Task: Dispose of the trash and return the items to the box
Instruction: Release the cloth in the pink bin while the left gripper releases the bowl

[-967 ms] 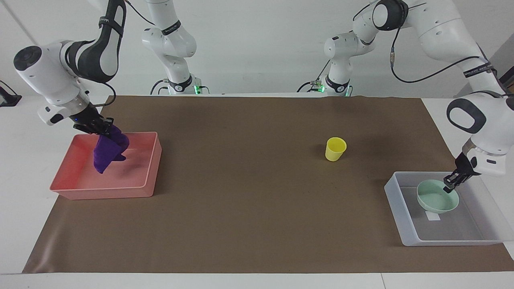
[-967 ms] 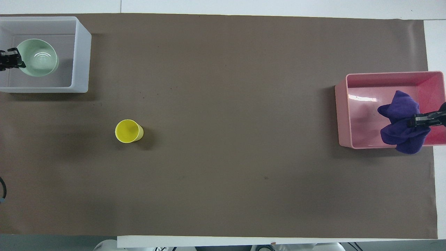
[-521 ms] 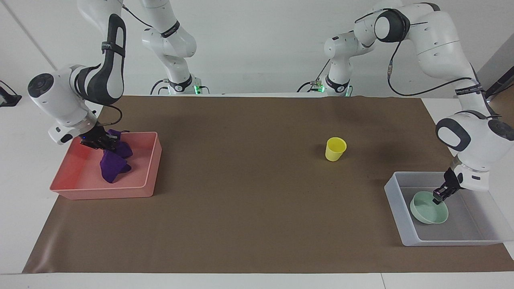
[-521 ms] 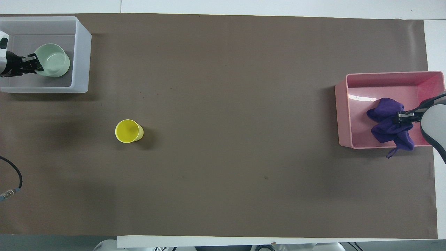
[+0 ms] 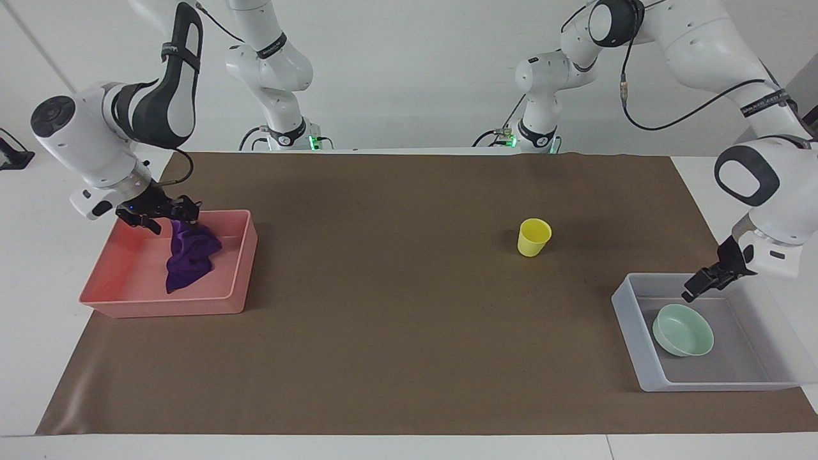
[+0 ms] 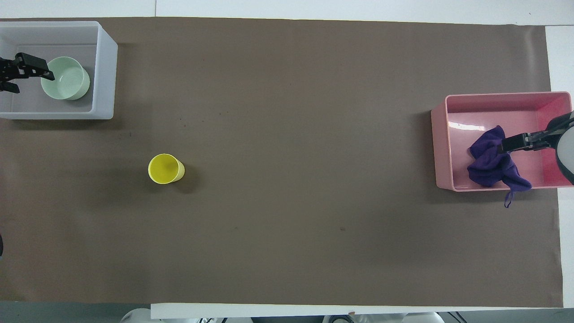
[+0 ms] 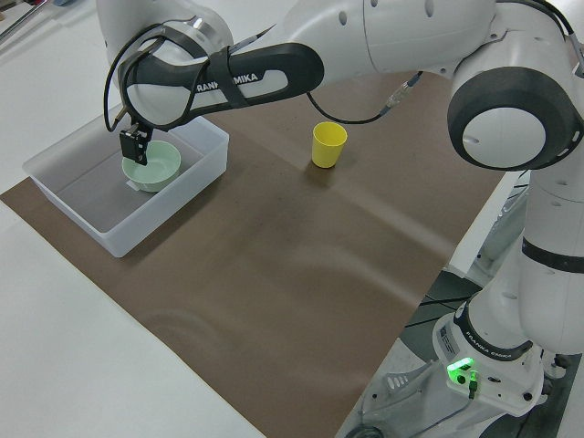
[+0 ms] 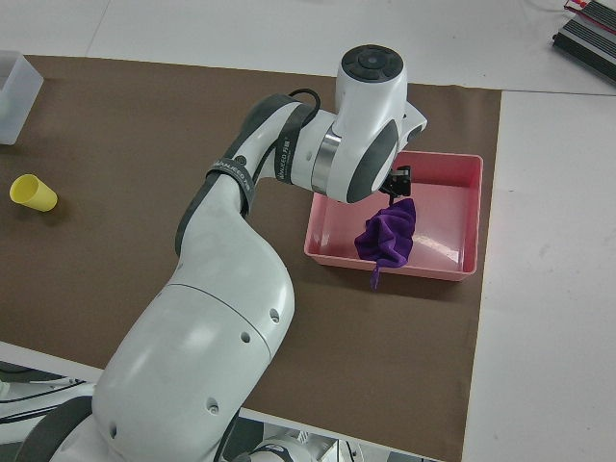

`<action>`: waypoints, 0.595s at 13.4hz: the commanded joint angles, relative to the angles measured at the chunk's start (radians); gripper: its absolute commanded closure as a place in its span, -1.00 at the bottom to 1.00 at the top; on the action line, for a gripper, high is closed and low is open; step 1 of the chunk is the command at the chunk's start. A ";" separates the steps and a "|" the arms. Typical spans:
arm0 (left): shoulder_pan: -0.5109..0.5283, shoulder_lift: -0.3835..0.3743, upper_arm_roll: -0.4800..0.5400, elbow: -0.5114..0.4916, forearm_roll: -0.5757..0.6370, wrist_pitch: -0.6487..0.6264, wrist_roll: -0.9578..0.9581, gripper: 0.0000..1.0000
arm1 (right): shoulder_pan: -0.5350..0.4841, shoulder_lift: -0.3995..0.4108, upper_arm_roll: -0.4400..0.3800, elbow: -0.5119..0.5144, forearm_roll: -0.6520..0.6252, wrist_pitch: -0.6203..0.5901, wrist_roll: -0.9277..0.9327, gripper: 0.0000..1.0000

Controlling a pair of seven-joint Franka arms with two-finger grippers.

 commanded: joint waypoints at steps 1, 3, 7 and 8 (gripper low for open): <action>-0.129 -0.120 0.013 -0.130 0.022 -0.138 -0.066 -0.98 | 0.094 -0.021 0.010 0.073 0.008 -0.090 0.139 -1.00; -0.210 -0.206 0.013 -0.291 0.024 -0.180 -0.106 -0.98 | 0.142 -0.017 0.010 0.153 0.007 -0.168 0.172 -1.00; -0.357 -0.326 0.007 -0.586 0.023 0.088 -0.334 -0.98 | 0.163 -0.021 0.011 0.343 -0.009 -0.435 0.207 -1.00; -0.364 -0.337 0.005 -0.603 0.023 0.087 -0.345 -0.98 | 0.162 -0.033 0.010 0.355 -0.013 -0.487 0.206 -1.00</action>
